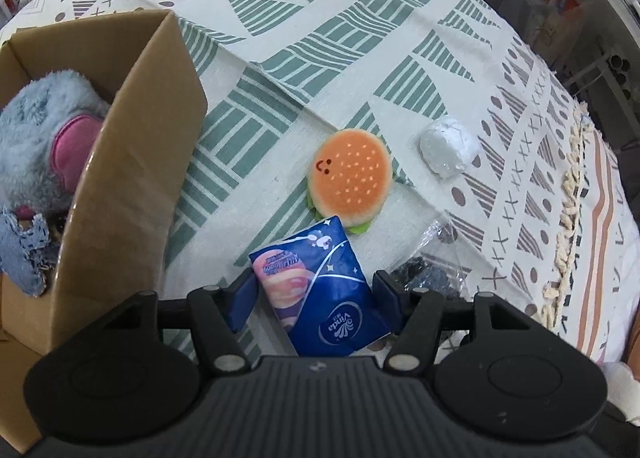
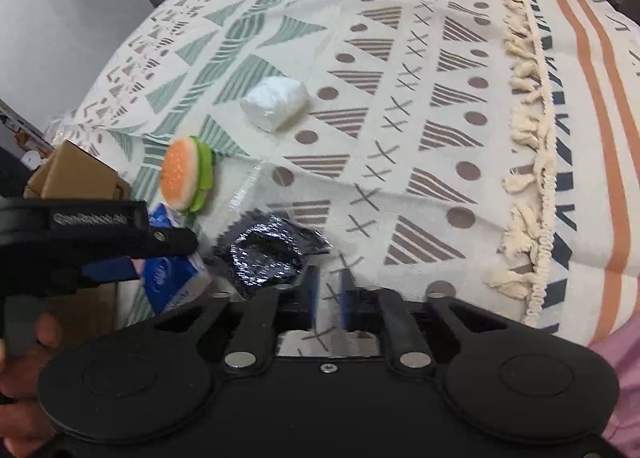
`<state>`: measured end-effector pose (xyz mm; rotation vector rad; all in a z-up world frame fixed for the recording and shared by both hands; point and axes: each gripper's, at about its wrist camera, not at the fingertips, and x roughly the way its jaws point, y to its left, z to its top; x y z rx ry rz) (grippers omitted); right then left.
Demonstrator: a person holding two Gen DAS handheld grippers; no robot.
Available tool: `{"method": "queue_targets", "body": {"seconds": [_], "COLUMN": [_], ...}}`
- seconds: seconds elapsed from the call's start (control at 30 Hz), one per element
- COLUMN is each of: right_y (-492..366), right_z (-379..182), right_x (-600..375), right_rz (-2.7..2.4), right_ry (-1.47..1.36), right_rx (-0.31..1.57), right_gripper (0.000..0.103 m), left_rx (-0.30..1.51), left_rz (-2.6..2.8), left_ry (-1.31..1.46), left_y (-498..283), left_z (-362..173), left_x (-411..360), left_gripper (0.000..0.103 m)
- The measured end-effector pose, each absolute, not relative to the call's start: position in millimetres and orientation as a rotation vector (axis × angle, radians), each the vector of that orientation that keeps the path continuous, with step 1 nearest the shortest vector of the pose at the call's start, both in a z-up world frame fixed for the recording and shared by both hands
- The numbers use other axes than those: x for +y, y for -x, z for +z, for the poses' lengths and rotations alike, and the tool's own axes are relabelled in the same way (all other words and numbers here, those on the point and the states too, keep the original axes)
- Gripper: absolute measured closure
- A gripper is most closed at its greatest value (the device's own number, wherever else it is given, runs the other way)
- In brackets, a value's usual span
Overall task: Organize soft objects
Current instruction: 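Close the right tool on the clear bag of black items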
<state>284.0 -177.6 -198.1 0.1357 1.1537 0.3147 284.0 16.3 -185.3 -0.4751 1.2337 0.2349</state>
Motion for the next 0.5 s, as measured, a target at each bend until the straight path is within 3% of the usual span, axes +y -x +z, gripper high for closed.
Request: {"method": "queue_targets", "body": {"seconds": [0.03, 0.07, 0.3, 0.43, 0.5], "right_y": [-283.9, -283.7, -287.1, -283.4, -279.2], "right_z": [-196.5, -194.5, -200.3, -200.4, -200.4], "right_x": [-176.9, -174.9, -153.5, -139.1, -132.9], "right_rz": [0.325, 0.339, 0.419, 0.459, 0.473], "right_ry": [-0.141, -0.134, -0.032, 0.058, 0.114], "right_rx": [1.144, 1.129, 1.125, 1.102, 1.083], "right_gripper": [0.048, 0.041, 0.034, 0.019, 0.017], "left_rx": [1.237, 1.243, 1.294, 1.302, 1.302], "left_rz": [0.237, 0.242, 0.25, 0.253, 0.256], "left_ry": [0.47, 0.465, 0.468, 0.455, 0.454], "left_y": [-284.7, -285.6, -288.1, -289.8, -290.5], "left_z": [-186.5, -188.3, -201.3, -203.7, -205.5], "left_x": [16.6, 17.0, 20.5, 18.0, 17.2], "left_gripper": [0.041, 0.041, 0.039, 0.038, 0.038]}}
